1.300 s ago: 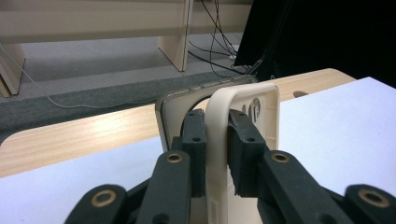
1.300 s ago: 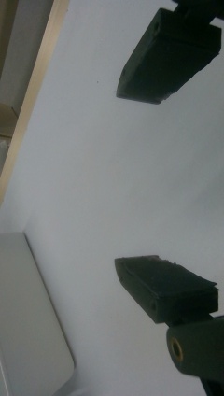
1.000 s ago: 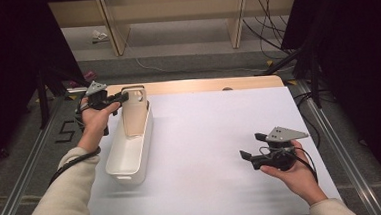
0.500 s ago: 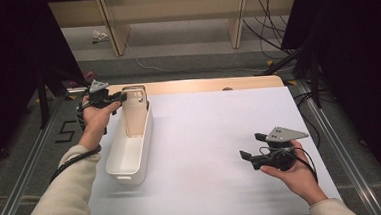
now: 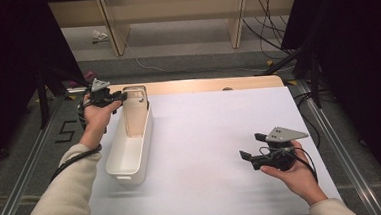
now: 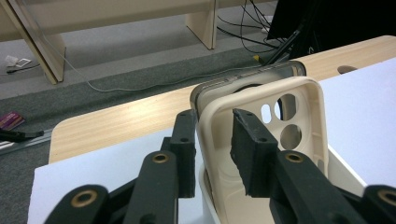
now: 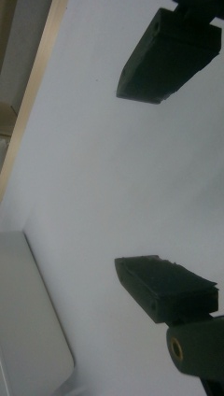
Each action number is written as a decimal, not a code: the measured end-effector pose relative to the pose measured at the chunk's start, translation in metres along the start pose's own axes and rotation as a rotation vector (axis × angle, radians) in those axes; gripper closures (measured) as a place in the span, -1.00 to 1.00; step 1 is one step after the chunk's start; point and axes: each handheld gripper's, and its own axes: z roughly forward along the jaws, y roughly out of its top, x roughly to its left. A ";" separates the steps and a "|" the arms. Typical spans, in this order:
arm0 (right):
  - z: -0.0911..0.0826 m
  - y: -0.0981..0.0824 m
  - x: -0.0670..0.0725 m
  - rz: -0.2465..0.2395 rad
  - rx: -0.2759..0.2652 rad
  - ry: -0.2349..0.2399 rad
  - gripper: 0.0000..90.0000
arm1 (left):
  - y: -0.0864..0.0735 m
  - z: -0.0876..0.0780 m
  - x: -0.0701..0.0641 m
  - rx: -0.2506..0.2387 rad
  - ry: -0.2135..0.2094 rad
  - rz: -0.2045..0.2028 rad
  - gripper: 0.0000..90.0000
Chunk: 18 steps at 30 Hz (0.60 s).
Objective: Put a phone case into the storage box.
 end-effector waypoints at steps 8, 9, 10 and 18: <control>0.000 0.000 0.000 0.000 0.000 -0.001 -0.64 | 0.001 -0.009 -0.002 -0.012 0.019 -0.010 0.23; 0.000 0.000 0.000 0.000 0.000 -0.001 -0.64 | 0.001 -0.010 -0.003 -0.011 0.022 -0.010 0.19; 0.000 0.000 0.000 -0.001 -0.001 -0.001 -0.64 | 0.001 -0.011 -0.003 -0.015 0.021 -0.013 0.15; 0.000 0.000 0.000 0.002 -0.001 -0.003 -0.64 | 0.003 -0.025 -0.009 -0.034 0.004 -0.041 -0.25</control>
